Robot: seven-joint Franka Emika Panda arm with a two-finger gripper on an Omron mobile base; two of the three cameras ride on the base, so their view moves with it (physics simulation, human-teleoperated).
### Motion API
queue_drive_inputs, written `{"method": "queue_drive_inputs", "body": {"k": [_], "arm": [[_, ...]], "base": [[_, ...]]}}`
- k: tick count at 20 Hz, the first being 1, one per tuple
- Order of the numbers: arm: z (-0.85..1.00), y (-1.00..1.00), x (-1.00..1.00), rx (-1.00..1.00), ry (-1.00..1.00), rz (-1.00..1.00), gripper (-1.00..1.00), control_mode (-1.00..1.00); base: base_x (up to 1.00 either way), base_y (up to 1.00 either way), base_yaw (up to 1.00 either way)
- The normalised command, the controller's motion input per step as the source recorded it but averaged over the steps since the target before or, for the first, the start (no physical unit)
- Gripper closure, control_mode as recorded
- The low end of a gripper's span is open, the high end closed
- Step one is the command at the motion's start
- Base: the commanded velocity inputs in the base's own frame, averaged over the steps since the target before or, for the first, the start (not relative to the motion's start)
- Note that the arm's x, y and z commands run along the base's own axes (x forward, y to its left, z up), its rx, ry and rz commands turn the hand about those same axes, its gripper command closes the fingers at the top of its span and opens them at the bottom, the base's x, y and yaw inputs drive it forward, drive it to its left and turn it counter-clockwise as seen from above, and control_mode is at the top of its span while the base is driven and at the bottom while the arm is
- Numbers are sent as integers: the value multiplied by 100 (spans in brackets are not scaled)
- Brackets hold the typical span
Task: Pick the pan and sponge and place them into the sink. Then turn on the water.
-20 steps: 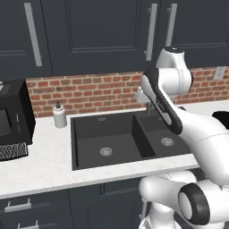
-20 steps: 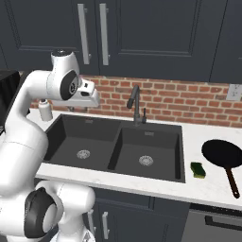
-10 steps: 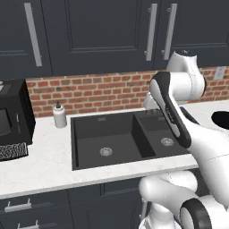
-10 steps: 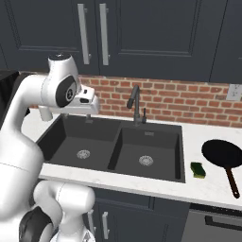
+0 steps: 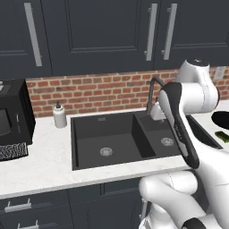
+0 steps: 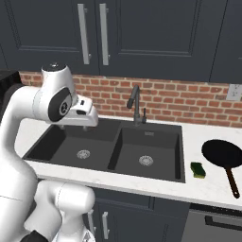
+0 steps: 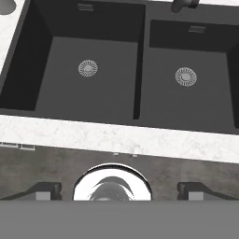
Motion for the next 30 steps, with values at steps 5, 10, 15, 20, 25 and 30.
{"method": "queue_drive_inputs", "body": {"k": [5,10,15,20,25,30], "arm": [[-10,0,-34,0,0,0,-100,-100],[-9,-3,-31,0,0,0,-100,-100],[-3,-2,-18,0,-1,0,-100,-100],[0,0,0,0,0,0,-100,-100],[0,-5,0,0,0,0,-100,-100],[0,-1,0,0,0,0,-100,-100]], "base": [[0,0,0],[0,0,0],[0,0,0],[0,0,0],[0,0,0],[0,0,0]]}}
